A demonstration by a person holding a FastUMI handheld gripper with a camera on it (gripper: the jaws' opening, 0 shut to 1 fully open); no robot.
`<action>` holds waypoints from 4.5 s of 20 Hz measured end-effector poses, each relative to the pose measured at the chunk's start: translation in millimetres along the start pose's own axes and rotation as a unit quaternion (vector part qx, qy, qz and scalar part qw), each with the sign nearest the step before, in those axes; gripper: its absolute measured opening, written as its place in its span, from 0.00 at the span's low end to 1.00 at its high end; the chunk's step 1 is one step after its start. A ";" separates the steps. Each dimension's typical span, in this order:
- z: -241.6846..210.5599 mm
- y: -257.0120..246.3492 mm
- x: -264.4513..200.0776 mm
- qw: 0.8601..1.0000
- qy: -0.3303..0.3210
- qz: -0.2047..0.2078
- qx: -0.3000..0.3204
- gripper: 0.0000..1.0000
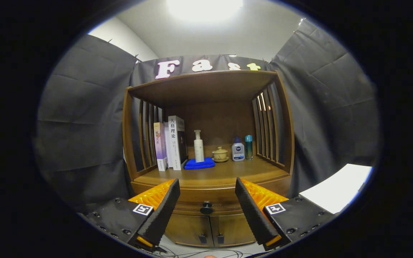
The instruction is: Pull open the drawer, take out the items inside it, and place them on the countertop above the cabinet.
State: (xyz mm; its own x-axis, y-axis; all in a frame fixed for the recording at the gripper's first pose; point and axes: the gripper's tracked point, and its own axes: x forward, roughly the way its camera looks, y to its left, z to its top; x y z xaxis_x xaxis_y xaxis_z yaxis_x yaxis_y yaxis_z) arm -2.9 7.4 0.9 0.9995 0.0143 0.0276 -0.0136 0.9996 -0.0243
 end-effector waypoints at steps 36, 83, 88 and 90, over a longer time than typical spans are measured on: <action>-49.0 13.9 80.5 0.999 0.042 0.007 -0.027 0.98; -184.5 1.0 135.7 0.989 0.145 -0.013 -0.038 0.26; -184.5 1.4 115.7 0.989 0.143 -0.009 -0.034 0.26; -184.5 2.1 106.0 0.989 0.143 -0.007 -0.037 0.26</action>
State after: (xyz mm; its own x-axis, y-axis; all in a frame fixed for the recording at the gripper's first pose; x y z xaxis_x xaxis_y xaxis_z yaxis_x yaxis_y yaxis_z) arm 108.2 6.5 -180.6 0.9669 -0.0173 -0.2546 -0.0085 0.9949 -0.1000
